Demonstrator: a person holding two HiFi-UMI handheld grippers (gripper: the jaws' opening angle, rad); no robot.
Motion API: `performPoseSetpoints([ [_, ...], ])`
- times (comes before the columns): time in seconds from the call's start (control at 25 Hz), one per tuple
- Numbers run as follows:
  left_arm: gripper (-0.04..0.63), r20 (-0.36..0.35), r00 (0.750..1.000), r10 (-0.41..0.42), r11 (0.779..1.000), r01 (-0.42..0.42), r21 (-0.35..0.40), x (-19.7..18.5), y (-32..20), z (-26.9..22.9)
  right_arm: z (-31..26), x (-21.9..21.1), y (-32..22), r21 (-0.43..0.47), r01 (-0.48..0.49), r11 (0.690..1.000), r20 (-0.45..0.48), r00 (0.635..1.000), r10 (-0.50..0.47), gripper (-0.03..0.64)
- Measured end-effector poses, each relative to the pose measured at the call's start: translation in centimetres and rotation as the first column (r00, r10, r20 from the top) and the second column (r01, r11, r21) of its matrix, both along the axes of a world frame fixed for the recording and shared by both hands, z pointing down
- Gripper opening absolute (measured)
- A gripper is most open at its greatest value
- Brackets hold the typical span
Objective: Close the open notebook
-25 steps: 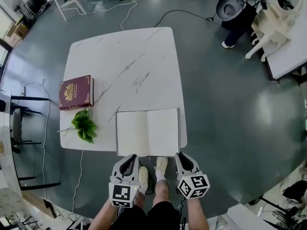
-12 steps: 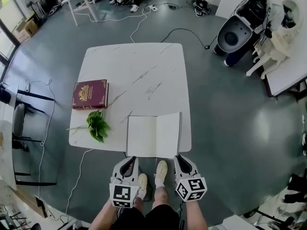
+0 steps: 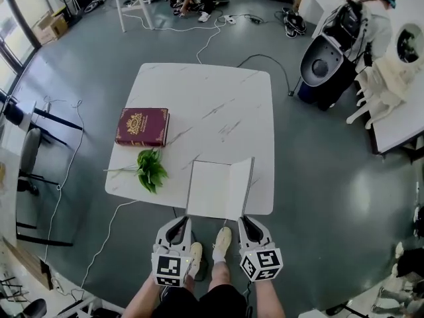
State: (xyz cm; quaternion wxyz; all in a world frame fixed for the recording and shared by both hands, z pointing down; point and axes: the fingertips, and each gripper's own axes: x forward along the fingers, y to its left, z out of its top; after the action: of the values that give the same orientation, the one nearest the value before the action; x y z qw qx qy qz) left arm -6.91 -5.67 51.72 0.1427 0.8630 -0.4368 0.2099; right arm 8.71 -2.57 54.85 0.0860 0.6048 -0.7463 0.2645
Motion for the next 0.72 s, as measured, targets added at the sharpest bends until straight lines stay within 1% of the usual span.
performPoseSetpoints([
  [0.4,0.025,-0.006,0.997,-0.077,0.997,0.077,0.008,-3.9,0.0,-0.6,-0.9,-4.2,-1.0,0.023,0.091,0.996,-0.044,0.995,-0.090,0.048],
  [0.72,0.025,-0.013,0.992,-0.128,0.992,0.128,-0.003,-6.7,-0.2,-0.1,-0.4,-7.3,-2.0,0.009,0.154,0.988,-0.061,0.986,-0.154,0.048],
])
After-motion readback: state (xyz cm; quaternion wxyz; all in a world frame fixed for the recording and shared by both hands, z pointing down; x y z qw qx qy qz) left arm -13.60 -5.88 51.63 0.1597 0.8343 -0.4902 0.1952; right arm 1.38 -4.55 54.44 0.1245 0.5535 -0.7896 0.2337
